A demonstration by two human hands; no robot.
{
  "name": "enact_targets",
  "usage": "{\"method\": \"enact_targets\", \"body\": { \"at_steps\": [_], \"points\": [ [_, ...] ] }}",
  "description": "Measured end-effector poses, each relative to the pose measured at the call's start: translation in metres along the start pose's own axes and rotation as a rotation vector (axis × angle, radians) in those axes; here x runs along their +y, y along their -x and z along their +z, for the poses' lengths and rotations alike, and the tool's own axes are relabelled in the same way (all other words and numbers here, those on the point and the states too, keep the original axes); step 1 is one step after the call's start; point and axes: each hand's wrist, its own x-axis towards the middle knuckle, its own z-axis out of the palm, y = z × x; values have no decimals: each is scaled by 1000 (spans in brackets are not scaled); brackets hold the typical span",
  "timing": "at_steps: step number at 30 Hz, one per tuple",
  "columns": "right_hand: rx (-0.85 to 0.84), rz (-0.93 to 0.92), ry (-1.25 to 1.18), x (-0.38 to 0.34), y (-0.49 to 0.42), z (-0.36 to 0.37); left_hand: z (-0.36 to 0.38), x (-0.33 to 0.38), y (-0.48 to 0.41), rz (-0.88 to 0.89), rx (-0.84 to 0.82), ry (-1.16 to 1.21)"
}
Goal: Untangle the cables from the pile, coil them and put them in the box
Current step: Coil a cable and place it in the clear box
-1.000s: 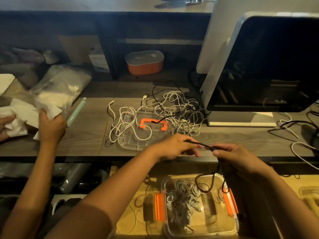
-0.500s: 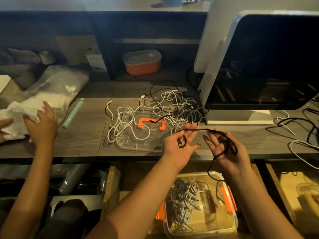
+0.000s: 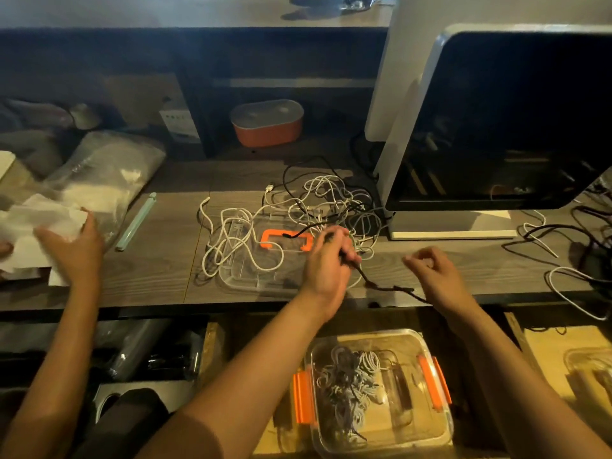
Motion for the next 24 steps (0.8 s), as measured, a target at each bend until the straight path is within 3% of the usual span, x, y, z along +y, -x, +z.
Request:
{"method": "enact_targets", "body": {
  "at_steps": [3,6,8,10,13,17,19,24],
  "points": [
    [-79,-110,195,-11,1,5,13,-12,3,49,-26,-172],
    [-41,-205,127,-24,14,5,19,-17,5,10,-47,-150],
    [-148,-248,111,-38,25,8,19,-17,5,16,-69,-77],
    [-291,-232,111,-40,29,19,19,-17,3,60,-51,-43],
    [-277,-180,-11,-29,26,32,18,-18,1,9,-37,14],
    [-255,-152,225,-15,20,36,18,-4,-2,-75,17,103],
    [-308,-117,341,-16,20,34,18,2,-5,35,63,-123],
    [-440,-102,605,-33,27,34,12,2,-14,495,8,-1435]
  ]
}}
